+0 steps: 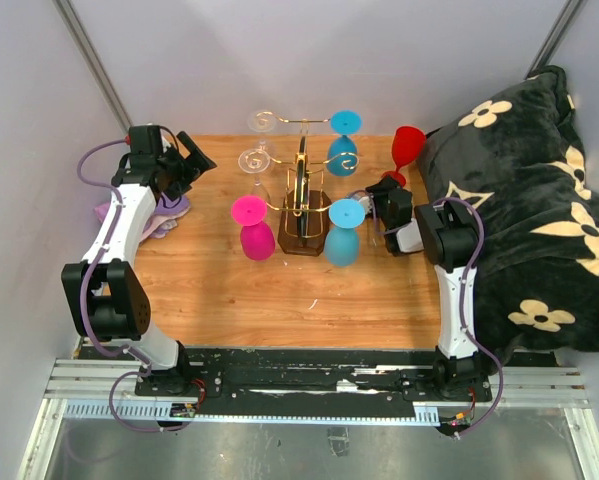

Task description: Take the wine glass off the wine glass rack

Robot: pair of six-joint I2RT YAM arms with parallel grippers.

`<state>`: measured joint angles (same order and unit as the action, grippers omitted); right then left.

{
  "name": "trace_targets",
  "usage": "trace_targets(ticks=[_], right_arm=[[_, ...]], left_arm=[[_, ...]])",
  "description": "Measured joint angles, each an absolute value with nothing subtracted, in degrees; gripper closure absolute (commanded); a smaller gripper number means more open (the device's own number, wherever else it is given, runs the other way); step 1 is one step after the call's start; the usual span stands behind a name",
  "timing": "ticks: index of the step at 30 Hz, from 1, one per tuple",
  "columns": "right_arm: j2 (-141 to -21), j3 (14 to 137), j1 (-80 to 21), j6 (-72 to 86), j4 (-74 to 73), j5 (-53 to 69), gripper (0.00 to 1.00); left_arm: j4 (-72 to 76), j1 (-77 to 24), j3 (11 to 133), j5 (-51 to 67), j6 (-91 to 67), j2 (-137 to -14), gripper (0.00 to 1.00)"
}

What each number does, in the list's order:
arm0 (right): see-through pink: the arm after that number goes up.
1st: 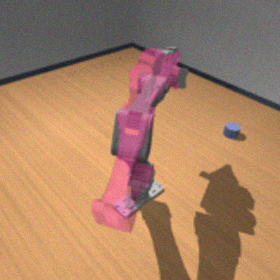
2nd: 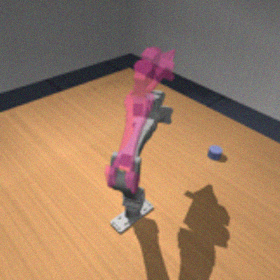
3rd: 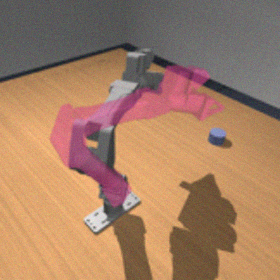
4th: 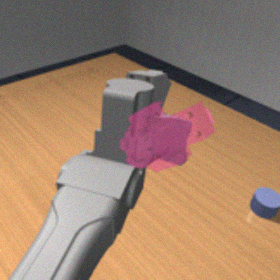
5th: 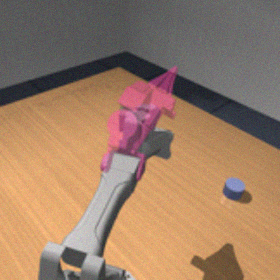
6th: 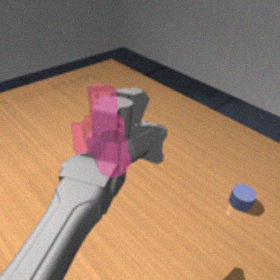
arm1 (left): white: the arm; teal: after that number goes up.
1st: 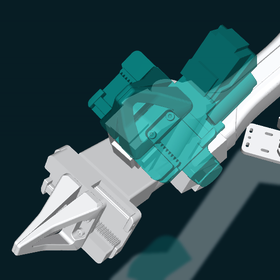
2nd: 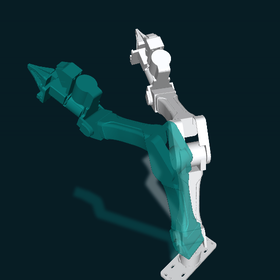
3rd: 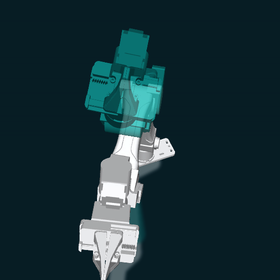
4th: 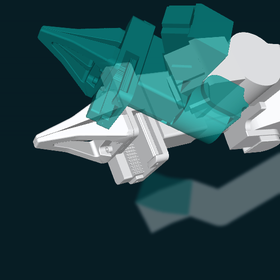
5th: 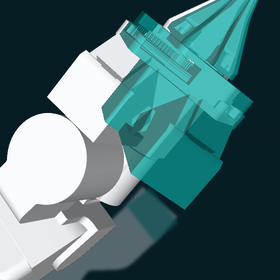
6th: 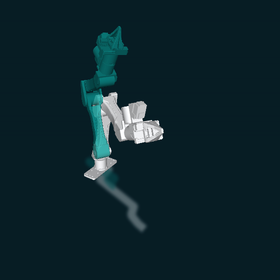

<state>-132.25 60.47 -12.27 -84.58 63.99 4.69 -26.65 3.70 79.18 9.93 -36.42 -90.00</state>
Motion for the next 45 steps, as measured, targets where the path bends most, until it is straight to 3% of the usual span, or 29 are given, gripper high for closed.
trace_targets(ticks=[5, 8, 15, 24, 27, 28, 35, 39, 45], right_arm=[[-129.97, 58.74, -12.69, -85.76, 66.35, 4.49, 0.18], [-127.68, 56.01, -12.73, -85.32, 67.11, 4.60, 0.12], [-123.15, 49.69, -12.71, -83.44, 67.42, 4.91, 0.07], [-114.39, 38.65, -12.73, -79.11, 65.49, 3.36, 0.15], [-108.90, 38.35, -12.73, -75.35, 55.31, 3.22, 0.13], [-106.52, 39.68, -12.73, -73.06, 48.82, 2.83, 0.00], [-94.59, 55.22, -12.38, -53.34, 6.35, 4.23, 0.01], [-87.48, 60.45, -12.21, -44.27, -6.70, 3.42, 0.02], [-82.61, 74.11, -12.03, -27.83, -23.07, -7.90, 0.02]], left_arm=[[-26.63, 4.12, 79.18, 9.96, -36.42, -90.00, 0.00], [-26.63, 4.40, 79.18, 10.00, -36.45, -90.00, 0.00], [-26.61, 4.43, 78.15, 10.24, -36.45, -90.00, 0.00], [-26.59, 4.43, 76.42, 11.70, -36.69, -89.43, 0.00], [-26.57, 4.43, 76.40, 12.45, -37.36, -89.43, 0.00], [-26.46, 4.43, 76.40, 12.71, -37.54, -89.43, 0.00], [-25.93, 4.43, 76.40, 13.17, -37.74, -89.41, 0.00], [-25.87, 4.43, 76.38, 13.13, -37.74, -89.41, 0.00], [-25.98, 4.43, 76.36, 13.15, -37.74, -88.90, 0.00]])
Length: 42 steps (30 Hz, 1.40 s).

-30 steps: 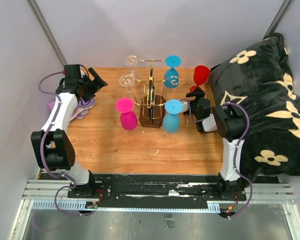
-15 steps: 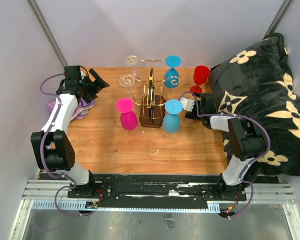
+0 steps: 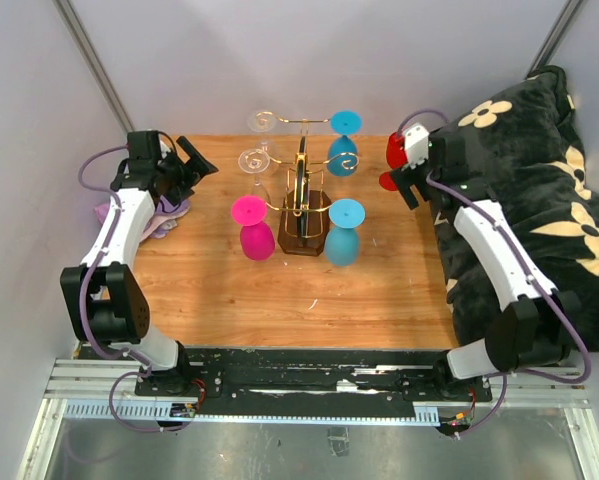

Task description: Take the wine glass off the wine glass rack

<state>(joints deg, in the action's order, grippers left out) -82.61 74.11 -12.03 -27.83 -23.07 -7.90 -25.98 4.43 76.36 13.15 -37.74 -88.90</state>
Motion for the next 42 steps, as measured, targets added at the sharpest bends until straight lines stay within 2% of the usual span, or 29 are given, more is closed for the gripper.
trace_targets(ticks=[1, 2, 3, 4, 5, 6, 13, 17, 19, 23, 33, 42], right_arm=[[-81.93, 75.72, -12.01, -25.08, -24.49, -8.16, 0.01], [-80.79, 77.25, -12.01, -21.52, -26.24, -7.49, 0.09], [-79.61, 78.11, -11.99, -18.55, -27.57, -6.33, 0.25], [-78.15, 78.63, -11.99, -14.98, -28.60, -3.99, 0.61], [-76.44, 78.87, -11.64, -10.92, -29.47, -0.97, 0.92], [-75.11, 79.05, -11.38, -8.45, -30.11, 2.17, 0.98], [-68.82, 77.43, -6.28, 18.13, -28.58, 27.16, 0.97], [-67.81, 73.06, -6.26, 27.20, -24.36, 39.22, 0.75], [-68.77, 70.98, -6.24, 30.70, -22.02, 44.03, 0.70], [-70.65, 68.53, -6.24, 33.98, -20.64, 47.83, 0.70], [-71.75, 66.96, -6.52, 36.56, -18.61, 51.03, 0.79], [-74.67, 66.96, -7.44, 35.88, -19.66, 51.07, 0.76]], left_arm=[[-26.00, 4.43, 76.36, 13.15, -37.74, -88.66, 0.00], [-26.00, 4.43, 76.36, 13.15, -37.74, -88.40, 0.00], [-26.00, 4.43, 76.36, 13.17, -37.74, -88.12, 0.00], [-26.00, 4.43, 76.36, 13.17, -37.71, -87.85, 0.00], [-25.98, 4.43, 76.36, 13.17, -37.71, -87.53, 0.00], [-25.87, 4.43, 76.29, 13.19, -37.71, -87.26, 0.00], [-25.39, 4.43, 72.14, 13.08, -37.71, -84.16, 0.00], [-25.36, 4.43, 71.33, 12.88, -37.71, -83.24, 0.00], [-25.34, 4.43, 71.35, 12.86, -37.67, -83.05, 0.00], [-25.41, 4.43, 71.35, 12.71, -37.43, -82.96, 0.00], [-25.43, 4.43, 71.35, 12.75, -37.30, -82.96, 0.00], [-25.71, 4.43, 71.35, 12.75, -37.06, -82.96, 0.00]])
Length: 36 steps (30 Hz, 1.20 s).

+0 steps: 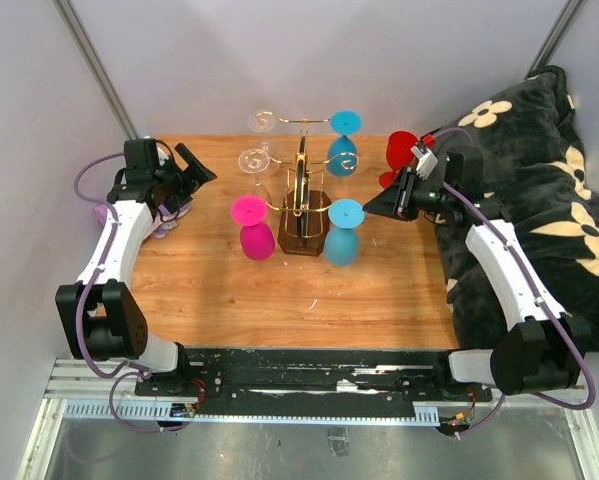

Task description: Take the wine glass off the wine glass rack

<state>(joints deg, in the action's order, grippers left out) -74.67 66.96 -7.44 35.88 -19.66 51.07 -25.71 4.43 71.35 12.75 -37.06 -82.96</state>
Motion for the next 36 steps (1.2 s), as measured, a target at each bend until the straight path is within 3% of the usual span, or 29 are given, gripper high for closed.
trace_targets(ticks=[12, 13, 15, 16, 31, 36], right_arm=[[-75.11, 66.92, -9.72, 36.16, -18.70, 53.10, 0.77], [-75.18, 66.92, -9.80, 36.18, -18.52, 53.32, 0.79], [-75.40, 66.92, -10.00, 36.25, -18.00, 53.87, 0.97], [-75.59, 66.92, -10.04, 36.32, -17.80, 54.13, 0.99], [-76.07, 66.94, -9.39, 38.46, -15.62, 56.60, 0.99], [-76.07, 66.94, -8.49, 39.20, -15.25, 56.97, 0.99]], left_arm=[[-26.46, 4.43, 71.37, 13.23, -36.12, -82.96, 0.00], [-26.74, 4.43, 71.46, 13.52, -36.05, -82.96, 0.00], [-27.07, 4.43, 71.59, 14.63, -36.01, -82.89, 0.00], [-27.14, 4.38, 71.59, 15.14, -35.99, -82.78, 0.00], [-30.76, 3.22, 69.76, 21.82, -34.70, -72.44, 0.01], [-31.79, 3.20, 69.45, 26.06, -34.94, -70.87, 0.10]])
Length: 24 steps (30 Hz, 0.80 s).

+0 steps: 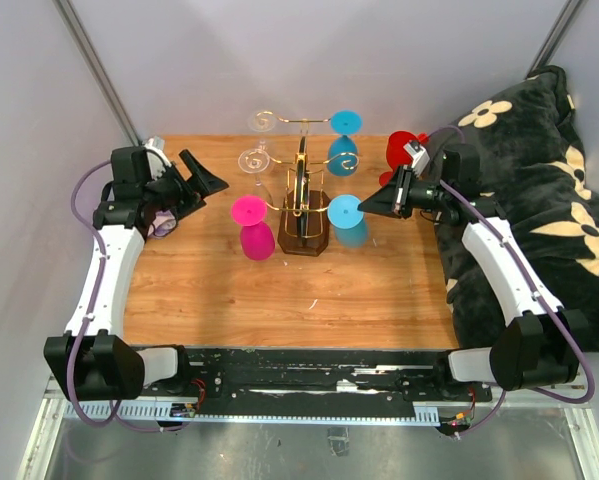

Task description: Take the wine glass off the wine glass rack

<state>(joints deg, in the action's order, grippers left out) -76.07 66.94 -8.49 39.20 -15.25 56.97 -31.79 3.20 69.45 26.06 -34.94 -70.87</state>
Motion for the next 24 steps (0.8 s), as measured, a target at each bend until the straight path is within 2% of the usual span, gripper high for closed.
trace_targets(ticks=[3, 7, 12, 16, 18, 24], right_arm=[[-76.07, 66.94, -8.25, 39.31, -15.25, 57.01, 0.99], [-76.07, 66.94, -8.21, 39.46, -15.22, 57.01, 0.99], [-76.07, 66.94, -8.21, 39.70, -15.20, 57.01, 0.99], [-76.07, 66.94, -8.21, 39.72, -15.18, 57.01, 0.99], [-76.07, 66.94, -8.21, 39.72, -15.18, 56.99, 0.99], [-76.07, 66.94, -8.12, 39.75, -14.92, 57.01, 0.99]], left_arm=[[-31.24, 3.11, 67.92, 29.30, -35.24, -70.04, 0.21], [-30.20, 1.96, 65.54, 32.36, -36.18, -69.84, 0.32], [-28.84, -1.19, 64.77, 33.89, -36.88, -69.60, 0.52], [-27.44, -2.46, 63.92, 35.35, -37.63, -68.42, 0.59], [-26.76, -2.61, 63.00, 35.94, -37.95, -67.83, 0.66], [-25.32, -2.98, 61.89, 37.32, -39.35, -66.96, 0.99]])
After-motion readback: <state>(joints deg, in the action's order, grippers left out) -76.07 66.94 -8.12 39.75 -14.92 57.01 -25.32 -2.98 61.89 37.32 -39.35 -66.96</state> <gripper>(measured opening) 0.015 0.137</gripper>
